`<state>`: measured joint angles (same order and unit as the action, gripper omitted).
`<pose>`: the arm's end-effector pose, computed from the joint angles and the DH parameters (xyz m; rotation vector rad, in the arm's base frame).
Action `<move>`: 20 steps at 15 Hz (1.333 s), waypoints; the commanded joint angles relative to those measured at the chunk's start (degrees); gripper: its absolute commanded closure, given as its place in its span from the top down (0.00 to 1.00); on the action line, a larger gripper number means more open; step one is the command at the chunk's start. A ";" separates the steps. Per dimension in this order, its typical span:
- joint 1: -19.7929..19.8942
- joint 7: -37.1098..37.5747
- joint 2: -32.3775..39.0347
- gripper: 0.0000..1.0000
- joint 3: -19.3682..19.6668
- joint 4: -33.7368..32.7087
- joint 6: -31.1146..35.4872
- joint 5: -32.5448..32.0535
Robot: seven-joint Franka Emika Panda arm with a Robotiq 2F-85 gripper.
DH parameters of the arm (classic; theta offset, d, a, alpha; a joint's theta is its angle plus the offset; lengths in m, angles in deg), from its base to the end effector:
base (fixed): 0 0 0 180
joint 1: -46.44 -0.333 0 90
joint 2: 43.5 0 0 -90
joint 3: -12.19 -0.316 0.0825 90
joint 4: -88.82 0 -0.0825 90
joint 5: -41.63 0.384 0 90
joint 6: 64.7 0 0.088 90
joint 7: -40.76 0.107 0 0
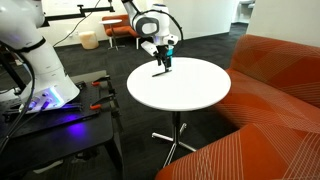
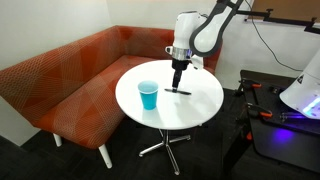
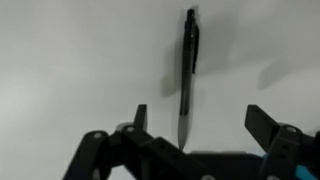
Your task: Put the pen in the cup
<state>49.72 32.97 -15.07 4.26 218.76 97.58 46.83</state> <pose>0.5353 0.0423 0.1465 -3.0409 -0.1716 -0.1109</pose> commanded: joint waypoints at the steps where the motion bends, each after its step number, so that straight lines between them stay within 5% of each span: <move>1: 0.32 -0.19 0.37 1.00 -0.16 -1.66 -3.41 0.16; 6: 0.54 -0.61 0.82 0.92 -0.23 -2.61 -5.74 0.44; 20: -0.14 -0.15 3.15 0.93 0.99 -7.14 -12.13 0.15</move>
<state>49.74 32.98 -12.52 4.79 213.68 88.43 46.83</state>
